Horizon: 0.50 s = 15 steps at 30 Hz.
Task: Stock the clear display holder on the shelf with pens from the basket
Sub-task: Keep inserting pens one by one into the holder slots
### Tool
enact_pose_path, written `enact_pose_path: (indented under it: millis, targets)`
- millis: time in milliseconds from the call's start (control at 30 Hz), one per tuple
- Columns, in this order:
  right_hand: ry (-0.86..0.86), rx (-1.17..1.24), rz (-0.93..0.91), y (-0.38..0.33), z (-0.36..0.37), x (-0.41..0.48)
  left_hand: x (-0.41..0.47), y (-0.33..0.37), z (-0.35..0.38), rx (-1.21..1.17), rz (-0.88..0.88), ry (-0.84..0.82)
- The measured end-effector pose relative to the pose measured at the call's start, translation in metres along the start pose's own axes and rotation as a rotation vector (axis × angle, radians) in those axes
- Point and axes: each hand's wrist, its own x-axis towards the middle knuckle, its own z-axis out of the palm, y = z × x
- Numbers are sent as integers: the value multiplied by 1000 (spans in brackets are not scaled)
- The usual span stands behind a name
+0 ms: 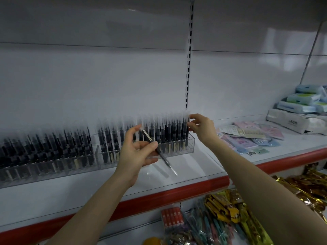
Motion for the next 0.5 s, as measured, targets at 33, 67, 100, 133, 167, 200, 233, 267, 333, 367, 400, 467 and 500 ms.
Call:
enact_pose_path:
  millis: [33, 67, 100, 133, 167, 200, 233, 267, 333, 367, 400, 467, 500]
  targets:
    - [-7, -2, 1, 0, 0, 0, 0, 1, 0, -25, -3, 16]
    - [-13, -3, 1, 0, 0, -1, 1, 1, 0, -45, -4, 31]
    - [-18, -1, -1, 0, -1, -1, 1, 2, 1, -56, -2, 45]
    - [-24, -4, -5, -1, -1, -1, 1, 2, 1, -56, 3, 57]
    - [-27, -13, -11, -2, -1, -1, 0, 2, 0, -52, 8, 67]
    - [-30, -26, -17, -3, -1, 0, 0, 2, 0, -49, 14, 76]
    - [-31, -37, -23, -3, -1, 1, 0, 2, -1, -49, 20, 84]
    - [-32, -45, -26, -4, -2, 2, 1, 2, -1, -47, 26, 92]
    - [-38, -54, -25, -5, -1, 2, 2, 2, -2, -44, 33, 107]
    - [-41, -54, -22, -5, 0, 2, 2, 2, -2, -49, 32, 114]
    - [-42, -50, -17, -6, 0, 1, 2, 2, -2, -63, 28, 122]
    - [-43, -36, 1, -6, -1, 0, 2, 2, -1, -112, 14, 136]
    - [-43, -30, 12, -5, -2, -1, 3, 3, 1, -142, 9, 142]
